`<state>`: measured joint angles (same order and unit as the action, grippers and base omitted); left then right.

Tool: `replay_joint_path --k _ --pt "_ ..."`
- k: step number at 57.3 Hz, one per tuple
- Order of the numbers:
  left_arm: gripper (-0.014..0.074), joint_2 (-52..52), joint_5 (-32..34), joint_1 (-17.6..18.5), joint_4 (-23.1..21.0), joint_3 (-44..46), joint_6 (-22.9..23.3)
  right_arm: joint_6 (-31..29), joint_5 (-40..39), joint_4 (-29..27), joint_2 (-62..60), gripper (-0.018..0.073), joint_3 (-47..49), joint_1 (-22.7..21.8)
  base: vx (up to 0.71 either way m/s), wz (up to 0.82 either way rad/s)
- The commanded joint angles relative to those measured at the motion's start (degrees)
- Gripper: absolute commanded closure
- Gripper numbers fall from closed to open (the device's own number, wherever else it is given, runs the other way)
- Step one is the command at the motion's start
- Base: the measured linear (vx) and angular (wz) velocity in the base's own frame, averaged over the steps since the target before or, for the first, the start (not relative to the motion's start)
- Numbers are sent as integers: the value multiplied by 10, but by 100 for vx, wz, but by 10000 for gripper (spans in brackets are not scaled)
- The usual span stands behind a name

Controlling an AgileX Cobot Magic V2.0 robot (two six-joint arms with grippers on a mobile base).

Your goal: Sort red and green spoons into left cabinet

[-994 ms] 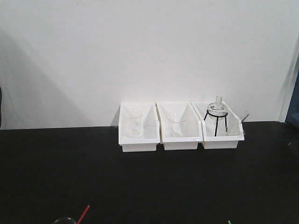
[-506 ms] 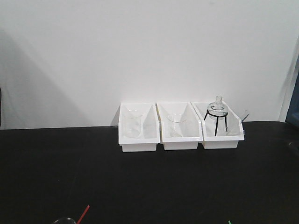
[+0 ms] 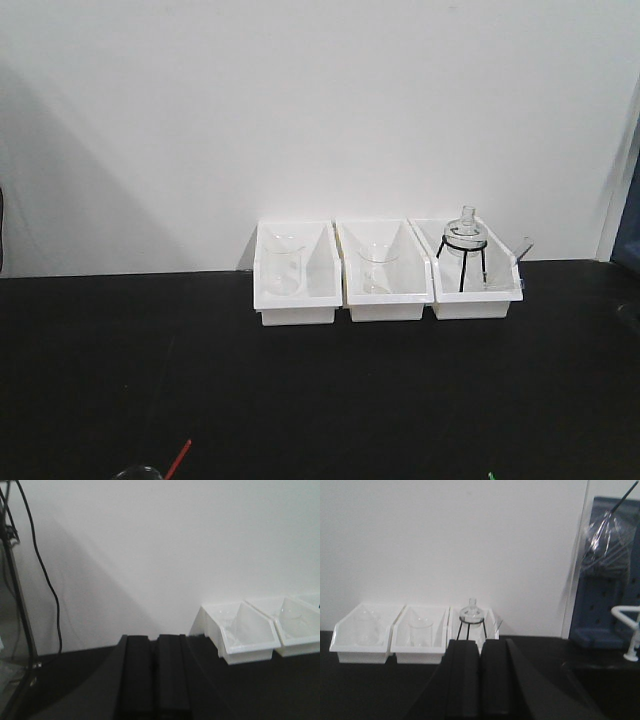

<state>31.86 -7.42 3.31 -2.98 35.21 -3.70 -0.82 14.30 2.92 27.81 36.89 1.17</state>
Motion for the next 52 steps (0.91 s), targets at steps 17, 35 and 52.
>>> replay_joint_path --k 17,35,52 --pt "572 145 13 -1 -38 34 0 -8 -8 -29 97 551 31 -1 0 0" --pt "306 150 10 -1 -38 34 0 -7 -1 -52 98 323 31 -1 0 0" --pt "84 150 -2 -1 -38 34 0 -7 -4 -91 98 197 31 -1 0 0"
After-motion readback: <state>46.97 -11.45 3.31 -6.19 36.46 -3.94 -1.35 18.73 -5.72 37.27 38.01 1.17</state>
